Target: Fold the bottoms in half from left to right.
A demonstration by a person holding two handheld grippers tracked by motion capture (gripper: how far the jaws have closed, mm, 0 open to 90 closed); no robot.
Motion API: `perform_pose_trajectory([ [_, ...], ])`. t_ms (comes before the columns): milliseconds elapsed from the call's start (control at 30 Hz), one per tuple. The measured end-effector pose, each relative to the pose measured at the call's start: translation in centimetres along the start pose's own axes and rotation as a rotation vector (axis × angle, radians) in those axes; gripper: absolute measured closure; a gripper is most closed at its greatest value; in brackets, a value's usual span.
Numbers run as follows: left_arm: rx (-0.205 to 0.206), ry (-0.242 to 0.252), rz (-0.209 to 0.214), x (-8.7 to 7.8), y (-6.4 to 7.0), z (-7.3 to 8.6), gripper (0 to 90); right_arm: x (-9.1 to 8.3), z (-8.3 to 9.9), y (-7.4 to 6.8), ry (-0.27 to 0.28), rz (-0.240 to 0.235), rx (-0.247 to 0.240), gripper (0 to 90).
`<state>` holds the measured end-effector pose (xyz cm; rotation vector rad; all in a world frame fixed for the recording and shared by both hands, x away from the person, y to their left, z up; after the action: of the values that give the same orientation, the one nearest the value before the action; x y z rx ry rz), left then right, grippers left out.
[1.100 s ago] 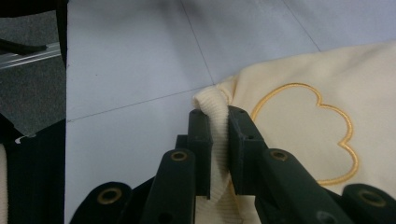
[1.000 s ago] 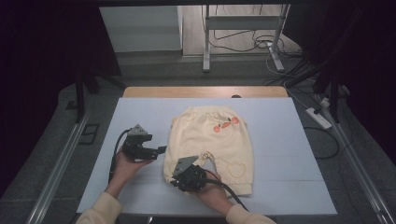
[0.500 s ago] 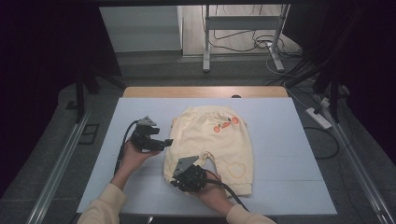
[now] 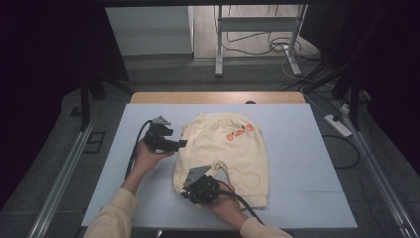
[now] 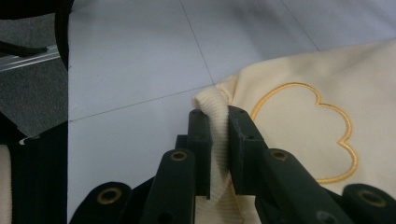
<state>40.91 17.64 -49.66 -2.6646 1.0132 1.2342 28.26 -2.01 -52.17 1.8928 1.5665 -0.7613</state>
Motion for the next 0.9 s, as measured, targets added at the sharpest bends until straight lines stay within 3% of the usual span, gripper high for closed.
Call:
perform_pose_trajectory([
  [400, 0.010, -0.024, 0.001, 1.6, -0.3, -1.3, 19.1, 0.0, 0.1, 0.0, -0.001, 0.001, -0.001, 79.8],
  [900, -0.018, -0.053, 0.004, 4.0, -0.8, -2.0, 20.9, 0.0, 0.1, 0.0, -0.001, 0.002, 0.002, 79.8],
])
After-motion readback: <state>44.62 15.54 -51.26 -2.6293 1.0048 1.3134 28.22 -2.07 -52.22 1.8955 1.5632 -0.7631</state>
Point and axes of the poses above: each handheld gripper's, and its own axes: x roughly forward along the jaws, z roughly out of its underside, y roughly to its right, the point moved 1 cm from there along x, roughly forward along the jaws, and after that the axes turned 6 degrees about -x, right-handed, at the moved point
